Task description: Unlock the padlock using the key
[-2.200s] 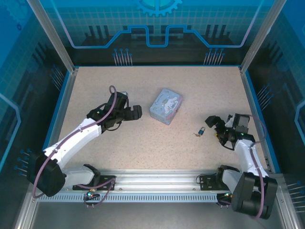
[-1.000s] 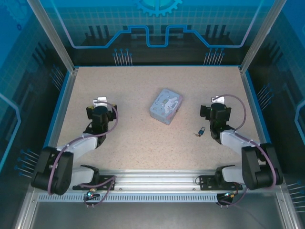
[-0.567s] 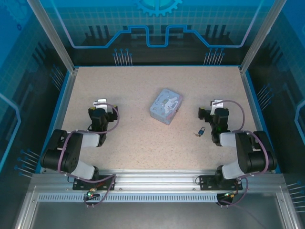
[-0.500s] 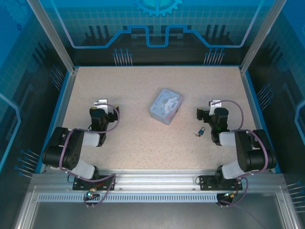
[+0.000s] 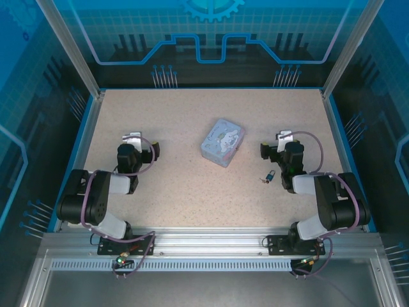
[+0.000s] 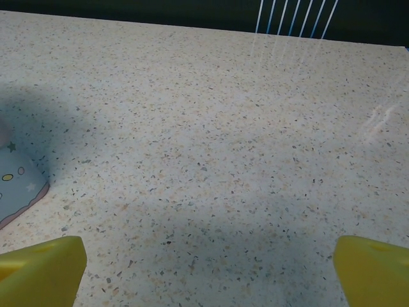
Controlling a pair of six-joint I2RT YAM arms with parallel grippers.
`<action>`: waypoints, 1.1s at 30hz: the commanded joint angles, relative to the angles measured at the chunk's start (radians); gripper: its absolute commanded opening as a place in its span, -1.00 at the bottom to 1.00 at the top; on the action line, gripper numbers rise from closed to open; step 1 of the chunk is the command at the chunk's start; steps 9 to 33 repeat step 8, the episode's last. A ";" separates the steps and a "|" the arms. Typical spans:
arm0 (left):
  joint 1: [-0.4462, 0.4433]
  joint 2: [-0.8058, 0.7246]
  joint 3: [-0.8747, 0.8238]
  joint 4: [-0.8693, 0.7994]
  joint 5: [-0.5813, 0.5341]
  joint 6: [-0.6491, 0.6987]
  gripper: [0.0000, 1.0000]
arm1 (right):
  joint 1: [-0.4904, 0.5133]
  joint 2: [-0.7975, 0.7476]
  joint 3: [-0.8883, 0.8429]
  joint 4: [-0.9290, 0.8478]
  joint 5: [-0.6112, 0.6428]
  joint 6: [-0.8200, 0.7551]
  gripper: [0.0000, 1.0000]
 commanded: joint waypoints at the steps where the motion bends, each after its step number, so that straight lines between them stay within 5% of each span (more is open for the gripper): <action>1: 0.003 0.004 0.015 0.018 0.028 -0.004 0.98 | 0.000 0.010 0.021 0.001 -0.002 -0.012 0.99; 8: 0.003 0.005 0.015 0.019 0.029 -0.005 0.98 | -0.012 0.012 0.030 -0.016 -0.088 -0.033 1.00; 33: 0.003 0.005 0.015 0.019 0.029 -0.005 0.98 | -0.012 0.012 0.030 -0.016 -0.088 -0.033 1.00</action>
